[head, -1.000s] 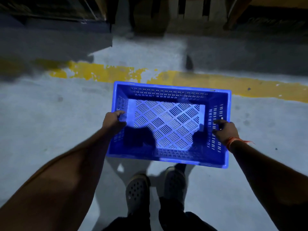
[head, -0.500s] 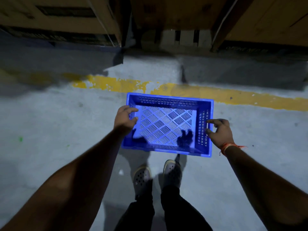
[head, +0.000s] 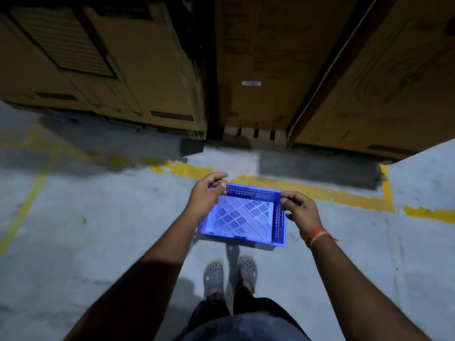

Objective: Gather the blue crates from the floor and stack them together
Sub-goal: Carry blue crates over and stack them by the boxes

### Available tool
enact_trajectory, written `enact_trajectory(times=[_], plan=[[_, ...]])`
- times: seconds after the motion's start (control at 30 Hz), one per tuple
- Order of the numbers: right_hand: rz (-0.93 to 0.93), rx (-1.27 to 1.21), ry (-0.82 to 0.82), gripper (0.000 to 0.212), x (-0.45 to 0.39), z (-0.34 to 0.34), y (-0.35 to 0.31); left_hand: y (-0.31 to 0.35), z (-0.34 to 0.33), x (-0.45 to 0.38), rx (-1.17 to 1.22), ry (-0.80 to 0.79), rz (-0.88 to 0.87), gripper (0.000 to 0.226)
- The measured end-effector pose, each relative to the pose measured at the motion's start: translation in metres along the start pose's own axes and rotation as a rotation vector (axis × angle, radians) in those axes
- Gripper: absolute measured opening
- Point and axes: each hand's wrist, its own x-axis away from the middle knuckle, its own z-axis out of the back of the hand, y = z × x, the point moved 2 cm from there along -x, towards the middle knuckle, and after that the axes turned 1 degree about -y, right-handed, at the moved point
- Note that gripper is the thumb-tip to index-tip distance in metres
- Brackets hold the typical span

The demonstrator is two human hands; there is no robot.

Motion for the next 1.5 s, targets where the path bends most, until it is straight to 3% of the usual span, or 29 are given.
enact_trajectory(times=[0.33, 0.73, 0.93, 1.17, 1.33, 1.5], plan=[[0.123, 0.118, -0.187, 0.019, 0.018, -0.031, -0.030, 0.007, 0.035, 0.072, 0.016, 0.135, -0.024, 0.023], [0.292, 0.454, -0.673, 0.016, -0.010, -0.078, -0.067, -0.034, 0.064, 0.196, 0.156, 0.680, -0.045, 0.023], [0.374, 0.540, -1.003, 0.013, 0.041, -0.182, -0.073, -0.059, 0.089, 0.290, 0.218, 0.900, -0.072, 0.024], [0.462, 0.527, -1.361, 0.014, 0.185, -0.336, -0.081, -0.089, 0.145, 0.395, 0.378, 1.243, -0.146, 0.023], [0.408, 0.514, -1.484, 0.015, 0.279, -0.419, -0.064, -0.123, 0.194, 0.473, 0.429, 1.340, -0.081, 0.027], [0.335, 0.540, -1.566, 0.014, 0.348, -0.484, -0.037, -0.167, 0.249, 0.533, 0.373, 1.439, 0.016, 0.016]])
